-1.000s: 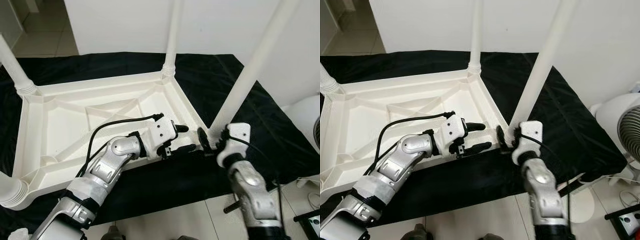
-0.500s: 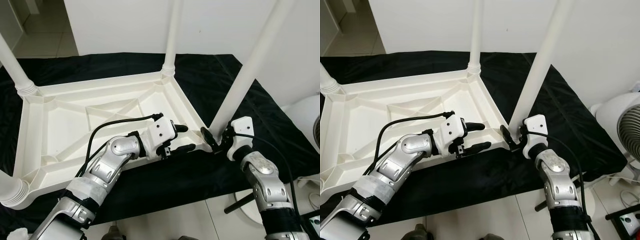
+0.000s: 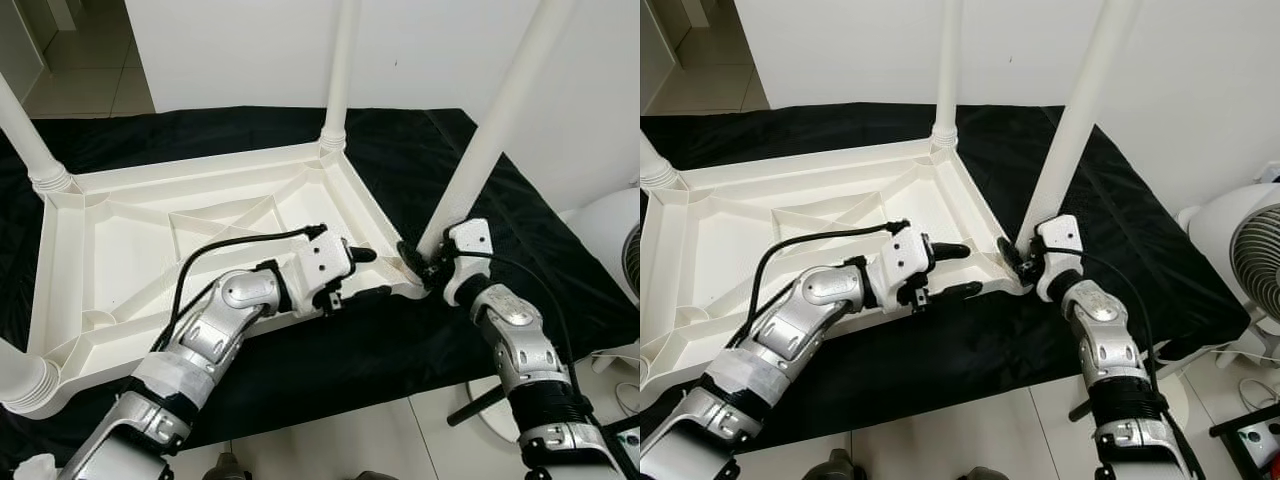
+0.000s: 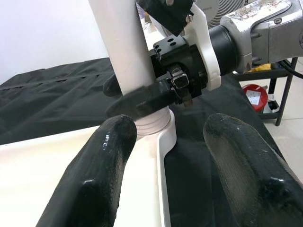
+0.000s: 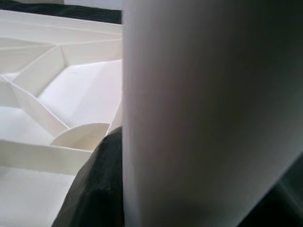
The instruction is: Building children table
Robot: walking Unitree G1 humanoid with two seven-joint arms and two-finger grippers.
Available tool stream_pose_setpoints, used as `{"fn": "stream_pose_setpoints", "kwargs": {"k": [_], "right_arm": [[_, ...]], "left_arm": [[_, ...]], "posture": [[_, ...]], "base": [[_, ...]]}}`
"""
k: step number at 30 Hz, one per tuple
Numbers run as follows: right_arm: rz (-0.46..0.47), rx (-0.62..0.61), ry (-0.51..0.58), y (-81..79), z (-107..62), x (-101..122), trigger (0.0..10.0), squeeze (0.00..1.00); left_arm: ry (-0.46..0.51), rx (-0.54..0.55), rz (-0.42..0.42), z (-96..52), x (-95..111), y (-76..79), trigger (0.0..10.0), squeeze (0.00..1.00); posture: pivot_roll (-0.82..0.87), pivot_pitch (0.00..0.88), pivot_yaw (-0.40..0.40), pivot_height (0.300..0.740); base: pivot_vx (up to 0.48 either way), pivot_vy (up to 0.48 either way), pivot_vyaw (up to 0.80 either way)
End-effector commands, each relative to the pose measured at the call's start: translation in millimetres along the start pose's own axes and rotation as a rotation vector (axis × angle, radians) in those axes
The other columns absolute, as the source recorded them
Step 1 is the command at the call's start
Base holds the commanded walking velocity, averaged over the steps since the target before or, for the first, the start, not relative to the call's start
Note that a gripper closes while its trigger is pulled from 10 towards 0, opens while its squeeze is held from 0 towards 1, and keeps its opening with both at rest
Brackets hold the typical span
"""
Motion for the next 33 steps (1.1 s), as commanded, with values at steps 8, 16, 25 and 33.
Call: {"fn": "stream_pose_setpoints", "kwargs": {"k": [8, 16, 25, 33], "right_arm": [[0.039, -0.016, -0.026, -12.6, -0.4, -9.6, 10.0, 0.00], [0.104, -0.178, -0.046, -13.4, 4.6, -0.7, 10.0, 0.00], [0.233, -0.577, -0.184, -6.0, -0.5, -2.9, 10.0, 0.00], [0.330, -0.689, -0.257, -34.3, 3.0, -1.7, 10.0, 0.00]], "left_arm": [[-0.017, -0.068, 0.022, 4.6, 1.2, 5.2, 10.0, 0.00], [-0.021, -0.065, 0.026, 4.9, -0.1, 4.9, 10.0, 0.00], [-0.025, -0.048, 0.025, 3.4, -1.4, 2.6, 10.0, 0.00], [-0.030, -0.048, 0.023, 1.8, -2.7, 3.4, 10.0, 0.00]], "posture": [[0.01, 0.000, -0.038, 0.740], [0.00, 0.000, -0.035, 0.740], [0.00, 0.001, -0.037, 0.740], [0.00, 0.010, -0.034, 0.740]], "base": [[0.000, 0.000, 0.00], [0.000, 0.000, 0.00], [0.000, 0.000, 0.00], [0.000, 0.000, 0.00]]}}
Point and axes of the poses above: a point about 5 cm out from each wrist's last joint towards the gripper, its own z axis pointing out of the wrist towards the gripper, its own x axis along the axis of the wrist's last joint, y = z × x, the point moved 4 cm from there along z, pointing out of the wrist towards the gripper, and after that the axes turned 13 degrees about -z, right-handed, at the moved point
